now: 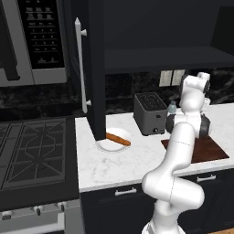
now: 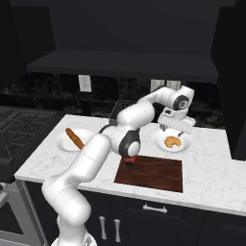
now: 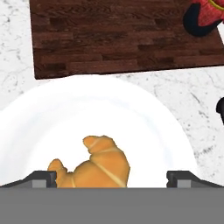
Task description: From the different types of pastries on the counter, select a croissant and place it on the cutting board. Then retrieve a jar of jam from the cabinet and place it alongside the croissant on the cutting board.
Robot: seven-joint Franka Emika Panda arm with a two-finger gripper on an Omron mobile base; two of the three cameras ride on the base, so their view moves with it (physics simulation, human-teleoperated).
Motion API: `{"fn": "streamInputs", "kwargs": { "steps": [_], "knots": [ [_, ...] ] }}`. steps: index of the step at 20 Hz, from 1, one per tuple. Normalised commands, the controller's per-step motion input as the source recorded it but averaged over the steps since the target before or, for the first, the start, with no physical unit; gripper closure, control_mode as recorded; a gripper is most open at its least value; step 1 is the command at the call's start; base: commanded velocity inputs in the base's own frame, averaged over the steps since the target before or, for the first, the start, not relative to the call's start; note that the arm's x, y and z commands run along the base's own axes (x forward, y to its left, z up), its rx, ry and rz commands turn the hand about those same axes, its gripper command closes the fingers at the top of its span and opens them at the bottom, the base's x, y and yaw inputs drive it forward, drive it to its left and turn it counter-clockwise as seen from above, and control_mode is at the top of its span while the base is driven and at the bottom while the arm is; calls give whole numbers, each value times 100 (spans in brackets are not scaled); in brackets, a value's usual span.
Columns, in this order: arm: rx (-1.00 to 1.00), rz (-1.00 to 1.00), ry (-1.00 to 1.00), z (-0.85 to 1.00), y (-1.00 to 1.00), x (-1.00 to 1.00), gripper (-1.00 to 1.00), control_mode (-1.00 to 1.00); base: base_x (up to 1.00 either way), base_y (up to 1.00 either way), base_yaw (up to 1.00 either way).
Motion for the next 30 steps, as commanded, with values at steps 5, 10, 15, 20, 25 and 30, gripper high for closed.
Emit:
{"fn": "streamInputs", "kwargs": {
  "steps": [5, 10, 15, 20, 25, 30],
  "knots": [
    [-5, -1, 0, 0, 0, 11, -100, -100, 0, 0, 0],
    [-2, -2, 4, -13, 0, 0, -100, -100, 0, 0, 0],
    [-2, -5, 7, -16, 0, 0, -100, -100, 0, 0, 0],
    [-3, -9, 9, -15, 0, 0, -100, -100, 0, 0, 0],
    [-2, -12, 8, -21, 0, 0, -100, -100, 0, 0, 0],
    [-3, -13, 7, -21, 0, 0, -100, -100, 0, 0, 0]
  ]
}}
